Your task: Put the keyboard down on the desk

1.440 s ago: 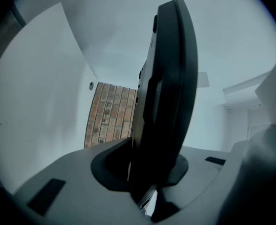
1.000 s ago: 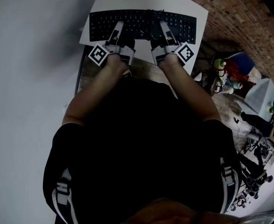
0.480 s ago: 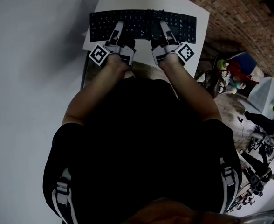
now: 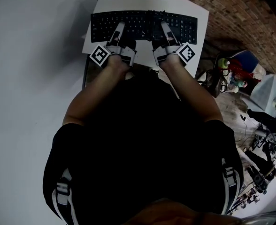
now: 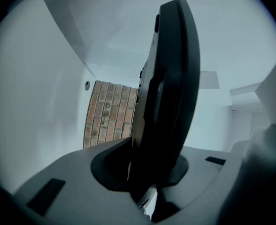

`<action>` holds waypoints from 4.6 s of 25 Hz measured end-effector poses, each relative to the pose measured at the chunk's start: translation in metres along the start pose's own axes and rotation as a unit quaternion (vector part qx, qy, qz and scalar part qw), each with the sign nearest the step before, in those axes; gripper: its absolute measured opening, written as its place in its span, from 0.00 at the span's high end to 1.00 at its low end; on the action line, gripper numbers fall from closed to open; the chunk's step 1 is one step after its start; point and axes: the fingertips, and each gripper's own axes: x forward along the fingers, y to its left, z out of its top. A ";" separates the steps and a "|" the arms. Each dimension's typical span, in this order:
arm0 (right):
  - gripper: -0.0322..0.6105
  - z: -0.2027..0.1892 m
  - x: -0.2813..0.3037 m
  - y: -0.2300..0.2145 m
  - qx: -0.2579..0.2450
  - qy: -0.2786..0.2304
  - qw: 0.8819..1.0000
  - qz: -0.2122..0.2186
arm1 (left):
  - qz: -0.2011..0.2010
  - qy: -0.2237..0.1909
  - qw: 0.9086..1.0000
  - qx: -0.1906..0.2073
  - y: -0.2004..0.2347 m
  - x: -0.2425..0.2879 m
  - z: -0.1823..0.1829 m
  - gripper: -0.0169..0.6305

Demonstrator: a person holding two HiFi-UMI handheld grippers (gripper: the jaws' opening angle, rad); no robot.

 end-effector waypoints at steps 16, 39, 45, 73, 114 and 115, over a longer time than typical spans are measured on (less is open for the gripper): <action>0.74 -0.002 0.002 0.005 0.011 0.018 1.000 0.016 | -0.009 -0.012 1.000 0.017 -0.009 -0.005 -0.002 0.83; 0.74 0.003 0.007 0.021 0.001 0.052 0.998 0.032 | -0.026 -0.042 0.999 0.018 -0.025 -0.008 -0.011 0.82; 0.74 -0.006 0.007 0.037 0.004 0.052 0.998 0.032 | -0.023 -0.042 0.999 0.022 -0.041 -0.015 -0.008 0.82; 0.74 0.001 0.010 -0.003 0.033 0.060 0.998 -0.013 | 0.028 -0.044 0.999 0.007 -0.002 -0.007 -0.007 0.82; 0.76 -0.001 0.000 -0.101 0.032 0.090 0.991 -0.093 | 0.096 -0.031 0.995 0.002 0.095 -0.018 0.005 0.84; 0.76 -0.002 0.000 -0.103 0.031 0.091 0.991 -0.094 | 0.098 -0.032 0.995 0.002 0.097 -0.019 0.006 0.84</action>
